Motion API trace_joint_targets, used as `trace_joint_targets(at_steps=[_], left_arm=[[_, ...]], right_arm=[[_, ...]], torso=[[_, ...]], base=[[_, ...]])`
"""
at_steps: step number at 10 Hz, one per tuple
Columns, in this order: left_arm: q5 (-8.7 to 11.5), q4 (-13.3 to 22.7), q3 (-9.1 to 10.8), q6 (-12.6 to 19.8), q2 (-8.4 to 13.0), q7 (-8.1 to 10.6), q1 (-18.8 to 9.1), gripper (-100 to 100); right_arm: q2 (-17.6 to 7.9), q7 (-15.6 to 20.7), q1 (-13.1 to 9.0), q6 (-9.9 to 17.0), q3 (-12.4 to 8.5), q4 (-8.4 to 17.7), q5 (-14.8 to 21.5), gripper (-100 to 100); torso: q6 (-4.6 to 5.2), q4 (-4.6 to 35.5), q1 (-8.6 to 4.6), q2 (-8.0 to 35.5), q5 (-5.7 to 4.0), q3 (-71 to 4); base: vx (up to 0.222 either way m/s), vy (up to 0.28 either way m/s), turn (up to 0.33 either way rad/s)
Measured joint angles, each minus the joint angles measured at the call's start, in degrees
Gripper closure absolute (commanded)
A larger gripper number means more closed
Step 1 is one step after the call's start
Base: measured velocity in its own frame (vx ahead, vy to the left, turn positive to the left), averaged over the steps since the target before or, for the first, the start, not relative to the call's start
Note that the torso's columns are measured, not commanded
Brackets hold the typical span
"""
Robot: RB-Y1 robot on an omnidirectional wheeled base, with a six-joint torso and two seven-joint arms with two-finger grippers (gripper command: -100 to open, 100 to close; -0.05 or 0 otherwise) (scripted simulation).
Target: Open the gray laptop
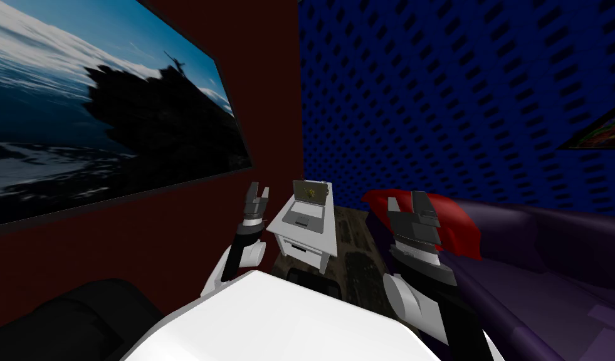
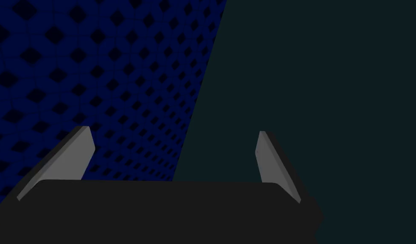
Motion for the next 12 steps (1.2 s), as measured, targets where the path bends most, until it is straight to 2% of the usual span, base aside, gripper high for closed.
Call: trace_joint_targets(at_steps=[2, 9, 10, 12], left_arm=[[0.0, 0.0, 0.0, 0.0, 0.0, 0.0, 0.0, 0], [0.0, 0.0, 0.0, 0.0, 0.0, 0.0, 0.0, 0], [0.0, 0.0, 0.0, 0.0, 0.0, 0.0, 0.0, -100], [0.6, 1.2, 0.06, 0.5, 2.7, -0.2, -0.7, -100]], right_arm=[[0.0, 0.0, 0.0, 0.0, 0.0, 0.0, 0.0, 0], [0.0, 0.0, 0.0, 0.0, 0.0, 0.0, 0.0, 0], [0.0, 0.0, 0.0, 0.0, 0.0, 0.0, 0.0, 0], [0.0, 0.0, 0.0, 0.0, 0.0, 0.0, 0.0, 0]], torso=[[0.0, 6.0, 0.0, 6.0, 0.0, -12.0], [0.0, 35.4, 0.0, 35.4, 0.0, -70.7], [0.0, 39.6, 0.0, 39.6, 0.0, -79.2], [0.0, 42.1, 0.05, 42.1, 0.02, -84.3]], base=[[0.0, 0.0, 0.0], [0.0, 0.0, 0.0], [0.005, 0.004, -0.024], [0.002, 0.016, -0.048]])
